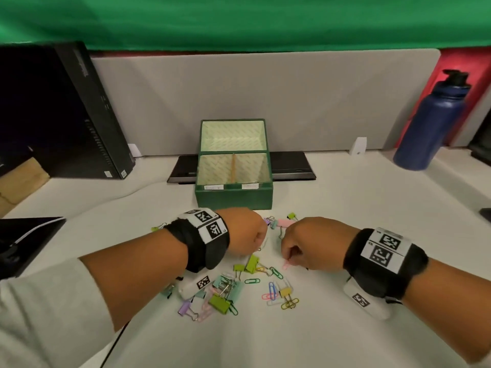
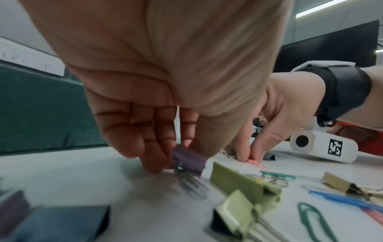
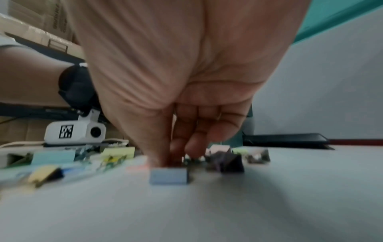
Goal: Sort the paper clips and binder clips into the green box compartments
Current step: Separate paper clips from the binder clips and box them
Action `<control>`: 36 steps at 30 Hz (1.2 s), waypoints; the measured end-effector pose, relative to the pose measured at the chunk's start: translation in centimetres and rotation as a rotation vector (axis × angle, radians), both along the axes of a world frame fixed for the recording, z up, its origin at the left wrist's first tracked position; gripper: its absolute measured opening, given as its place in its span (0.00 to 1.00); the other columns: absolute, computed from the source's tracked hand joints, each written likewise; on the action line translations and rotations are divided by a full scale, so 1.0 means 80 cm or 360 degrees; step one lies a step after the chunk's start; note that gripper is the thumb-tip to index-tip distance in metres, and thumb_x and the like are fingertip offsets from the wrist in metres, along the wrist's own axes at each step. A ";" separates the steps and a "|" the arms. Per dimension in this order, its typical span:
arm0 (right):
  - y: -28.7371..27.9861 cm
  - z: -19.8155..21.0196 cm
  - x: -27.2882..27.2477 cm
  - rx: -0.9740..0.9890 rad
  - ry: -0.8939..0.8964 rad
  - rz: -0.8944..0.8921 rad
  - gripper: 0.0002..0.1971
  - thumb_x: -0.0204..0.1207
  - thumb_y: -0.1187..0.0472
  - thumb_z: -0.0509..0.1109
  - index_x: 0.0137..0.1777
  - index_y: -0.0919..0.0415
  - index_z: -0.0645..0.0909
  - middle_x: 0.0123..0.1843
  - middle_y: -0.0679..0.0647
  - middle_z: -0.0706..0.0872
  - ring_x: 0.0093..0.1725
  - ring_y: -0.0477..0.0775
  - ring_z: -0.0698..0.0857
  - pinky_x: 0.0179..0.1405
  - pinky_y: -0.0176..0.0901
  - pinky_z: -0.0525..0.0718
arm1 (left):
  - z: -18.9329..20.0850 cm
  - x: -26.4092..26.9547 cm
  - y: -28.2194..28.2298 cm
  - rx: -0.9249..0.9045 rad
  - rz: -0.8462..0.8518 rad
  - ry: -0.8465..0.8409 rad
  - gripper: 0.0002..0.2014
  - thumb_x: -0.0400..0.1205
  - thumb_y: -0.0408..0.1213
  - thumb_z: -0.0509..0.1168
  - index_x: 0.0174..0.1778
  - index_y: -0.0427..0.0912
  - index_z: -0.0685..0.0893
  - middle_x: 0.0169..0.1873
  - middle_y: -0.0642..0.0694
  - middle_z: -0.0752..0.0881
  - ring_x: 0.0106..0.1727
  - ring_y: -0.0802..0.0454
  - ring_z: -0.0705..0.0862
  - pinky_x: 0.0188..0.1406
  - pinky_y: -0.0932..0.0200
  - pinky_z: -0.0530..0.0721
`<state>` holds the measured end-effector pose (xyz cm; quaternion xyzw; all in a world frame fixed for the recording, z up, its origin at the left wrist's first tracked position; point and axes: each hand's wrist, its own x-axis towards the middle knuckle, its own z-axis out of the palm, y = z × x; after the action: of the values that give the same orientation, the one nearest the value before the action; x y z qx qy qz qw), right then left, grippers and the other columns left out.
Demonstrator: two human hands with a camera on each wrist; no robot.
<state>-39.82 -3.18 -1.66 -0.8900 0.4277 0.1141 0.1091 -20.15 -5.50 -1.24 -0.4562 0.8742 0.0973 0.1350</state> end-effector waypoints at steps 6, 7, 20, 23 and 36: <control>0.005 -0.007 0.002 -0.0037 -0.0067 0.0009 0.03 0.75 0.54 0.69 0.47 0.50 0.81 0.48 0.44 0.80 0.45 0.49 0.77 0.39 0.39 0.77 | -0.007 0.010 -0.001 0.0080 0.0100 -0.0032 0.06 0.74 0.43 0.66 0.35 0.53 0.75 0.39 0.53 0.83 0.42 0.49 0.83 0.41 0.50 0.85; 0.005 -0.006 0.002 -0.0031 -0.0080 0.0002 0.03 0.75 0.54 0.70 0.46 0.51 0.80 0.48 0.45 0.79 0.45 0.50 0.77 0.40 0.41 0.78 | -0.006 0.011 0.000 0.0070 0.0108 0.0008 0.06 0.73 0.43 0.66 0.35 0.53 0.75 0.38 0.53 0.83 0.41 0.49 0.83 0.40 0.50 0.85; 0.003 -0.005 0.001 0.0034 -0.0222 -0.0116 0.08 0.86 0.56 0.55 0.53 0.49 0.75 0.47 0.50 0.83 0.40 0.52 0.80 0.43 0.46 0.80 | 0.010 0.052 0.001 0.0113 0.0247 0.0188 0.05 0.82 0.46 0.65 0.45 0.55 0.87 0.47 0.59 0.81 0.50 0.57 0.83 0.54 0.57 0.82; 0.004 -0.006 0.001 0.0057 -0.0150 -0.0069 0.06 0.83 0.48 0.64 0.53 0.47 0.80 0.52 0.44 0.84 0.50 0.50 0.82 0.52 0.47 0.84 | 0.010 0.045 0.011 0.0004 0.0020 0.0030 0.09 0.81 0.50 0.69 0.56 0.60 0.86 0.50 0.58 0.77 0.51 0.57 0.80 0.46 0.61 0.76; 0.009 0.001 0.006 0.0110 -0.0238 -0.0210 0.09 0.78 0.55 0.63 0.39 0.52 0.67 0.35 0.48 0.74 0.32 0.49 0.70 0.30 0.41 0.69 | 0.004 0.035 0.001 -0.0023 -0.0186 -0.0045 0.09 0.84 0.50 0.65 0.55 0.56 0.89 0.46 0.58 0.77 0.45 0.56 0.77 0.39 0.61 0.71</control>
<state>-39.37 -2.47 -1.61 -0.8616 0.4719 0.0547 0.1786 -17.34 -5.45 -0.89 -0.4066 0.8980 0.0766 0.1494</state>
